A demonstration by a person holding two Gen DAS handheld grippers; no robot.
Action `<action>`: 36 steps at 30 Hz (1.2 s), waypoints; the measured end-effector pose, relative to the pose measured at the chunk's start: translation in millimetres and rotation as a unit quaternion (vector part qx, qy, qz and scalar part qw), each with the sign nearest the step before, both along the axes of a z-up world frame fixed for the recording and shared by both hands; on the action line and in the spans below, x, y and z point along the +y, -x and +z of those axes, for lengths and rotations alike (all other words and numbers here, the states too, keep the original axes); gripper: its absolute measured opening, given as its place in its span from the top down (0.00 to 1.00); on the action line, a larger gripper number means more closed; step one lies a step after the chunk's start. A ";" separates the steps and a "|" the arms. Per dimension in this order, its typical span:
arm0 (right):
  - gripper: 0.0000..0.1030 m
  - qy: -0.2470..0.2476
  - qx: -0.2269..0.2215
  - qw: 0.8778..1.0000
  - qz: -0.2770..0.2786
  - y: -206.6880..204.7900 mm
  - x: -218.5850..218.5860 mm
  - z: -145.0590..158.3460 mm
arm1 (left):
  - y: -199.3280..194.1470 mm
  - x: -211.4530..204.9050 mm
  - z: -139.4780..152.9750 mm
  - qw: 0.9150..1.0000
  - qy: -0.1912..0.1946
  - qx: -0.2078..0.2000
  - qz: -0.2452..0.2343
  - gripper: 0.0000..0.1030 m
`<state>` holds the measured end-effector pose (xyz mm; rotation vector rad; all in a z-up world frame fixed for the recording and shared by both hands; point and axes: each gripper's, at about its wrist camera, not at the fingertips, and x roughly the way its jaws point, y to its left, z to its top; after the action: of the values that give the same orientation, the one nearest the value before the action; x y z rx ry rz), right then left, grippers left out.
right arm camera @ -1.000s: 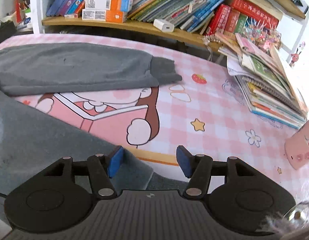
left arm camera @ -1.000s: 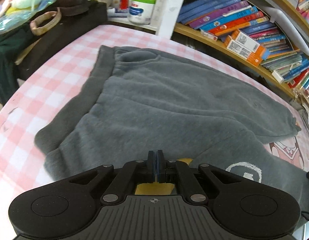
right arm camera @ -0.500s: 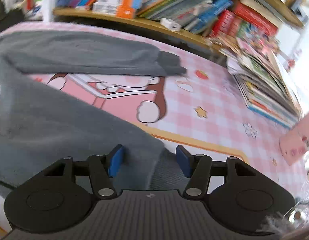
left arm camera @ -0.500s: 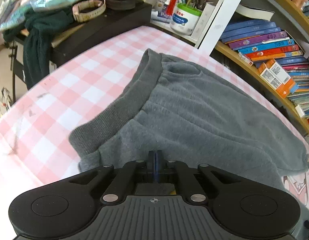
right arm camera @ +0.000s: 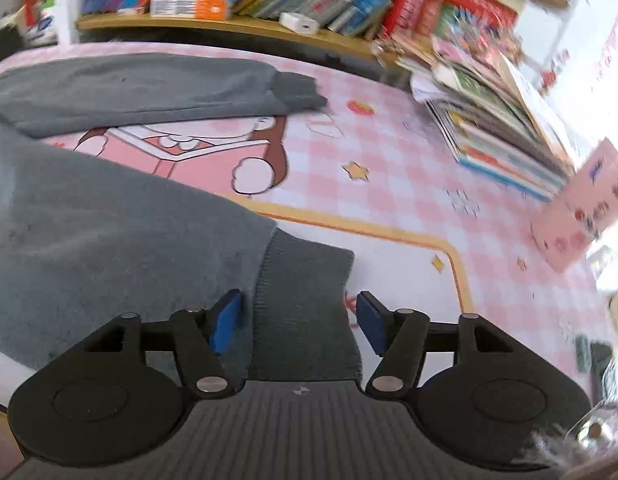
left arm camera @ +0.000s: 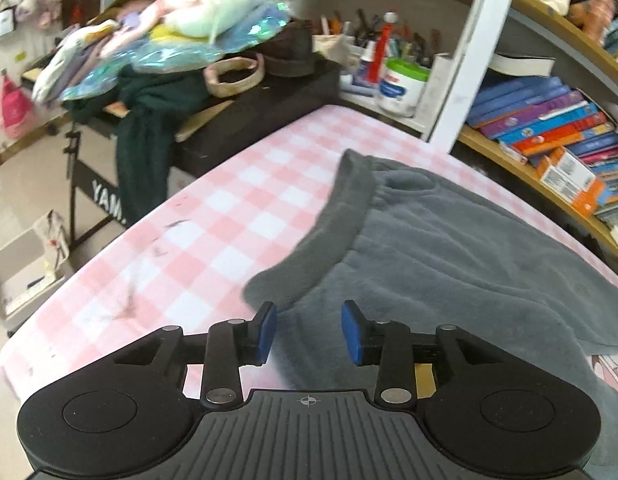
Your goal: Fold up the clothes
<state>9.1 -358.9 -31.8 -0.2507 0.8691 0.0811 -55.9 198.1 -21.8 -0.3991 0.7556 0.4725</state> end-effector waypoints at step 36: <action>0.37 0.003 0.015 1.000 0.004 14.6 20.4 -3.2 | 8.2 42.8 -3.3 0.985 0.134 -0.070 0.078 0.89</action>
<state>-5.4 -338.4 -35.0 -0.2602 0.8975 0.0896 -64.1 240.9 -25.1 -0.7401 0.6556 0.4842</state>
